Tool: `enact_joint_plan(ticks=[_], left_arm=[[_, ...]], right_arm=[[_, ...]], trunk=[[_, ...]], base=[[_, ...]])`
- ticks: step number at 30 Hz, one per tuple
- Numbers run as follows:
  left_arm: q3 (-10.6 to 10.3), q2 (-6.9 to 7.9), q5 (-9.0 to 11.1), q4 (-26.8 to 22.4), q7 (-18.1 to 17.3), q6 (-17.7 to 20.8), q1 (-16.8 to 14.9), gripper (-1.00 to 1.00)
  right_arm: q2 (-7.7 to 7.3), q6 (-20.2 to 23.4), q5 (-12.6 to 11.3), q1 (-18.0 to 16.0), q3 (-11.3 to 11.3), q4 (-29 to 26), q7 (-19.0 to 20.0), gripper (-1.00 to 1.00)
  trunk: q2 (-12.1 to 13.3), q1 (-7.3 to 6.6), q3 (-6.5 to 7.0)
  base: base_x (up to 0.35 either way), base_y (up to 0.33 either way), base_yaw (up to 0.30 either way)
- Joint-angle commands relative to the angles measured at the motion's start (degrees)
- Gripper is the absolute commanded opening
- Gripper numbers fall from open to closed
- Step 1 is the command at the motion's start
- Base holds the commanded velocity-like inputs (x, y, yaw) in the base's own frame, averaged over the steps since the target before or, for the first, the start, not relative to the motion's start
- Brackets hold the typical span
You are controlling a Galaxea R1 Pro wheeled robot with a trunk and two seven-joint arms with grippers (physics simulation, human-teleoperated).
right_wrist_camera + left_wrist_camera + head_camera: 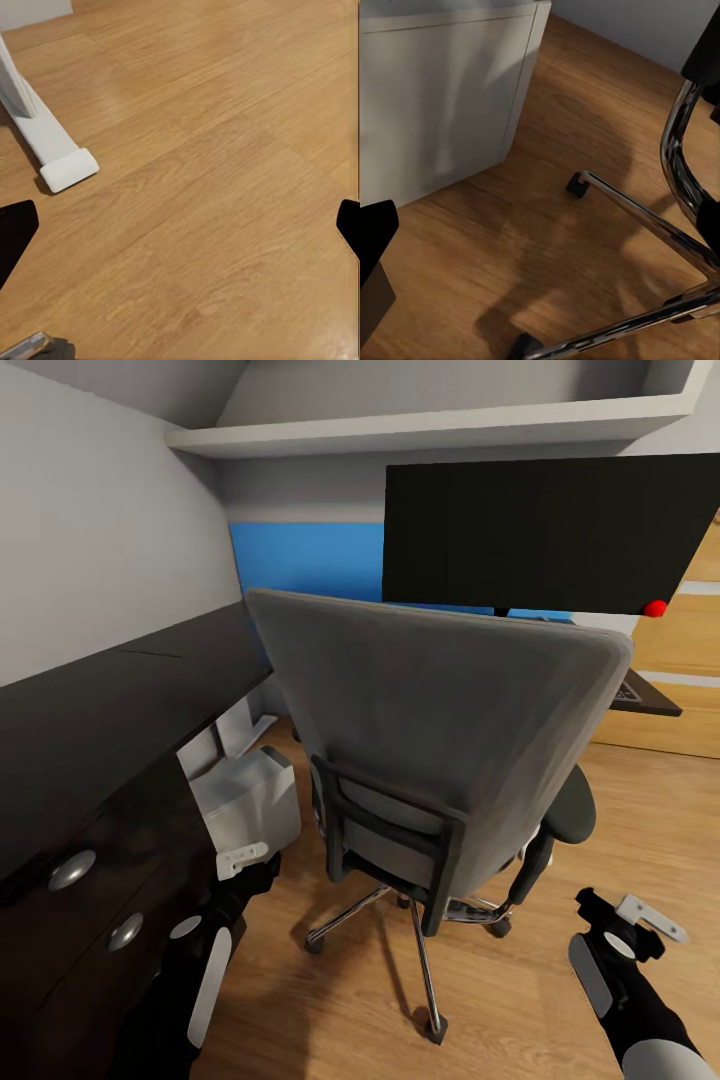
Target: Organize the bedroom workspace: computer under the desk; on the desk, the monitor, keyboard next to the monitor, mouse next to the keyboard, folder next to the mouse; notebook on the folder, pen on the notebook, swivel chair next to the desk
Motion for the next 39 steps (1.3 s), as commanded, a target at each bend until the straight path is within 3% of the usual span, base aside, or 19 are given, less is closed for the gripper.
enact_joint_plan(ticks=[1, 12, 16, 18, 19, 24, 31, 34, 39], left_arm=[[0.1, -0.05, 0.6, -0.1, 0.0, 0.4, 0.0, 1.00], [0.1, -0.04, 0.6, 0.0, 0.0, 0.5, 0.0, 1.00], [-0.6, 0.00, 0.5, 0.7, 0.2, 0.5, 0.0, 1.00], [-1.3, 0.04, 0.5, 0.9, 0.2, 0.5, 0.0, 1.00], [-2.1, 0.08, 0.5, 1.2, 0.3, 0.4, 0.0, 1.00], [-3.0, 0.12, 0.5, 1.7, 0.4, 0.5, 0.0, 1.00], [-3.3, 0.12, 0.5, 2.5, 0.4, 0.5, 0.0, 1.00], [-3.5, 0.11, 0.5, 2.7, 0.4, 0.5, 0.0, 1.00], [-5.7, 0.10, 0.5, 4.5, 0.5, 0.6, 0.0, 1.00]], right_arm=[[-0.44, -0.3, -0.6, 0.0, -0.1, 0.0, 0.1, 1.00], [-0.19, -0.7, -0.2, 0.0, 0.2, -0.8, 0.7, 1.00], [0.08, -0.7, -0.1, 0.2, 0.6, -3.5, 0.7, 1.00], [0.46, -0.6, -0.1, 0.3, 0.8, -5.4, 0.7, 1.00], [1.37, -0.4, -0.1, 0.9, 0.9, -8.3, 0.7, 1.00], [2.96, -0.3, 0.0, 2.5, 1.0, -11.8, 0.6, 1.00], [3.61, -0.2, 0.1, 3.2, 1.2, -12.9, 0.6, 1.00], [4.00, -0.1, 0.1, 3.4, 2.7, -13.1, 0.6, 1.00], [4.65, 0.3, 0.3, 3.6, 10.6, -13.1, 0.5, 1.00]], trunk=[[0.0, -0.01, -0.05], [0.0, -0.01, -0.05], [0.0, -0.01, -0.05], [0.0, -0.01, -0.05], [0.0, -0.01, -0.05], [0.0, -0.01, -0.05], [0.0, -0.01, -0.05], [0.0, -0.01, -0.05], [0.0, -0.01, -0.05]], base=[[0.000, 0.000, 0.000], [-0.149, 0.000, 0.000], [-0.313, 0.000, 0.000], [-0.326, 0.000, 0.000], [-0.331, 0.000, 0.000], [-0.333, 0.000, 0.000], [-0.333, -0.009, 0.000], [-0.261, -0.109, 0.000], [-0.096, -0.084, 0.000]])
